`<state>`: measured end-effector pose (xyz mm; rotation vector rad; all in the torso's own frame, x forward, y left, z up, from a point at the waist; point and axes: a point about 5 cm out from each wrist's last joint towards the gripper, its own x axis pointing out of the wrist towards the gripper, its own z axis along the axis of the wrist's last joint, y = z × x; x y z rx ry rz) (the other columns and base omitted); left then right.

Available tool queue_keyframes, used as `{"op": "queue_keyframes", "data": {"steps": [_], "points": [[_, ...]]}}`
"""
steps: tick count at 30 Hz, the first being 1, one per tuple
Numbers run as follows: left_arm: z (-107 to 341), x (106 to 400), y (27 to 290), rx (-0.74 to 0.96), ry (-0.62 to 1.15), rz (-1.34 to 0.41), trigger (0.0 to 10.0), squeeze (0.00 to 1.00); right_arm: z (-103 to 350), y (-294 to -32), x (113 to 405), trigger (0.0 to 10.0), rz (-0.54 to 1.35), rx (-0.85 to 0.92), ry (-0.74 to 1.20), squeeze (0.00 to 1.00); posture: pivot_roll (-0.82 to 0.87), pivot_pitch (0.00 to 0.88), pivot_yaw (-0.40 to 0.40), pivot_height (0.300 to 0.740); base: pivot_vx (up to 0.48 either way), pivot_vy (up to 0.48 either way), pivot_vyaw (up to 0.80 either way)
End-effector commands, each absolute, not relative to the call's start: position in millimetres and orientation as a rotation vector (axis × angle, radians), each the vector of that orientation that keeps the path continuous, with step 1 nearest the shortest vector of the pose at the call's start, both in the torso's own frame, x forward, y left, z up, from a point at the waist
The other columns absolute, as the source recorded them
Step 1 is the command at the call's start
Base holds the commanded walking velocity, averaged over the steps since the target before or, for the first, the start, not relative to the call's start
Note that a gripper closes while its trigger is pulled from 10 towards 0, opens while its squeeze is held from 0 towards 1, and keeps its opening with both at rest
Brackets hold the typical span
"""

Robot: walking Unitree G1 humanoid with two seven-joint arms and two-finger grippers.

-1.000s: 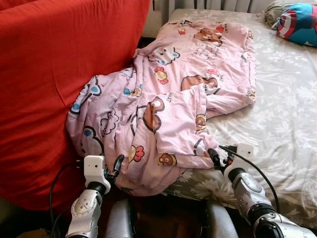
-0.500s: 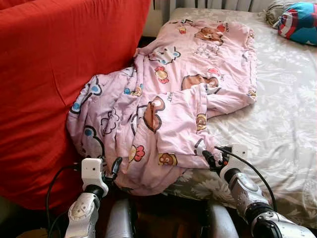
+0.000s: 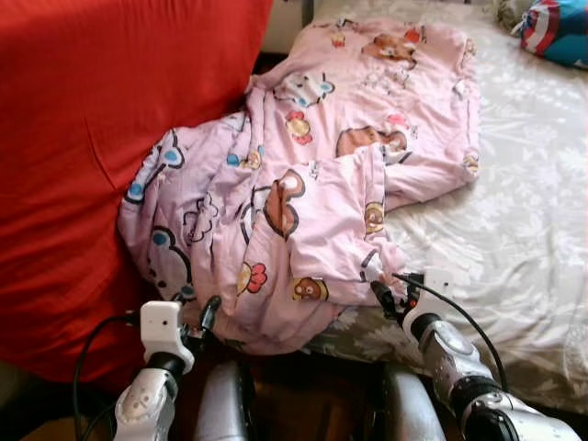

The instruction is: Clean up the room

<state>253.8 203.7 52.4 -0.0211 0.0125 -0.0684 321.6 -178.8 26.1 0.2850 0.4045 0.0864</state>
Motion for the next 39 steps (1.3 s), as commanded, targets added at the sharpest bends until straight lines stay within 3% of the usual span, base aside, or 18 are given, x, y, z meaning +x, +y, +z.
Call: {"op": "queue_keyframes", "data": {"steps": [1, 14, 28, 32, 39], "points": [[48.8, 248.2, 207.6, -0.011, 0.041, -0.062, 10.0, 0.00, 24.3, -175.1, 320.9, 0.0, 0.083, 0.305, 0.412, 0.00, 0.26, 0.248, 0.050, 0.571, 0.000, 0.000, 0.00], [45.0, 236.5, 204.3, -0.017, 0.083, -0.061, 10.0, 0.00, 18.7, -172.7, 315.4, 0.0, 0.084, 0.310, 0.410, 0.00, 0.25, 0.251, 0.047, 0.571, 0.000, 0.000, 0.00], [44.8, 242.3, 200.5, -0.022, 0.098, -0.069, 10.0, 0.00, 28.5, -162.6, 322.6, 0.0, 0.107, 0.290, 0.340, 0.00, 0.23, 0.232, 0.038, 0.571, 0.000, 0.000, 0.00], [44.2, 245.4, 199.3, -0.026, 0.100, -0.070, 10.0, 0.00, 29.7, -159.7, 323.2, 0.0, 0.114, 0.296, 0.325, 0.00, 0.23, 0.212, 0.034, 0.571, 0.000, 0.000, 0.00], [41.2, 254.5, 194.8, -0.036, 0.101, -0.074, 10.0, 0.00, 27.6, -157.9, 320.1, 0.0, 0.085, 0.312, 0.301, 0.00, 0.21, 0.103, 0.015, 0.571, 0.000, 0.000, 0.00]]}}
